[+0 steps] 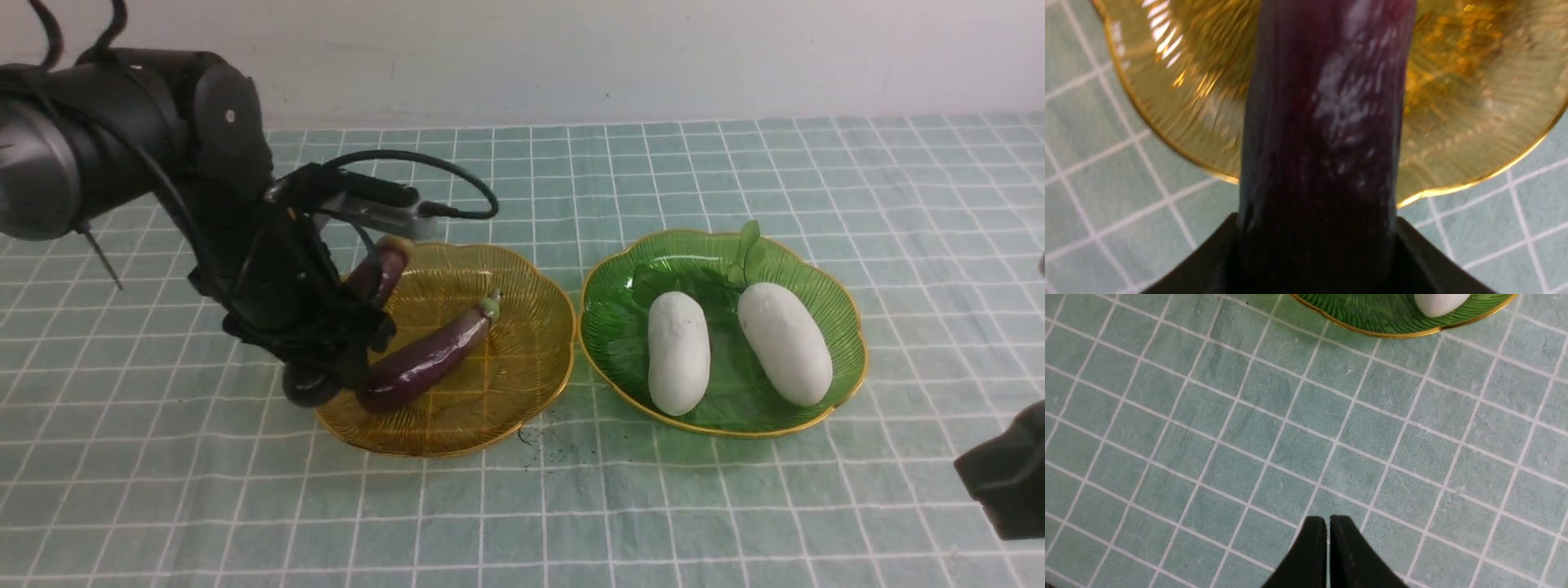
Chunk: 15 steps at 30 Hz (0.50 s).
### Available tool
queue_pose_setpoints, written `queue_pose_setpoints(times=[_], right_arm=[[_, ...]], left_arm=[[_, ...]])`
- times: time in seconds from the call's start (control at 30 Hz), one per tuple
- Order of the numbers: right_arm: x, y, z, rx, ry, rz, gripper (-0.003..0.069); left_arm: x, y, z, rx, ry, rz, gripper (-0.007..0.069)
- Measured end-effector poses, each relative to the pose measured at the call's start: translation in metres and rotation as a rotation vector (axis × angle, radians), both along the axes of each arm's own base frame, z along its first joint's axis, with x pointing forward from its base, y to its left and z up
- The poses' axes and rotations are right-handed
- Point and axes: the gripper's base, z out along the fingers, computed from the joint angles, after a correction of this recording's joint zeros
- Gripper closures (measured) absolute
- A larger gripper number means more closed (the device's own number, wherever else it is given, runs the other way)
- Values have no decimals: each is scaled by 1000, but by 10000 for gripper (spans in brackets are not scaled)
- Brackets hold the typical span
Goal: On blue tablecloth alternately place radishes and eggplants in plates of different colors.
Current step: 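Pick up the eggplant and place it in the yellow plate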
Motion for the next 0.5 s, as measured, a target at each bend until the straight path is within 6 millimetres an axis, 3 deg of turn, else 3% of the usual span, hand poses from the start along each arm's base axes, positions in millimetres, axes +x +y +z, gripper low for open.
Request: queue_pose_setpoints(times=[0.07,0.2,0.37,0.5], right_arm=[[0,0,0,0,0,0,657],[0,0,0,0,0,0,657],[0,0,0,3,1,0,657],[0,1,0,7,2,0,657]], left_arm=[[10,-22,-1,-35,-42,-35,258],[22,-42,-5,-74,-57,-57,258],[34,-52,-19,-79,-35,-56,250],[38,-55,-32,-91,1,-14,186]])
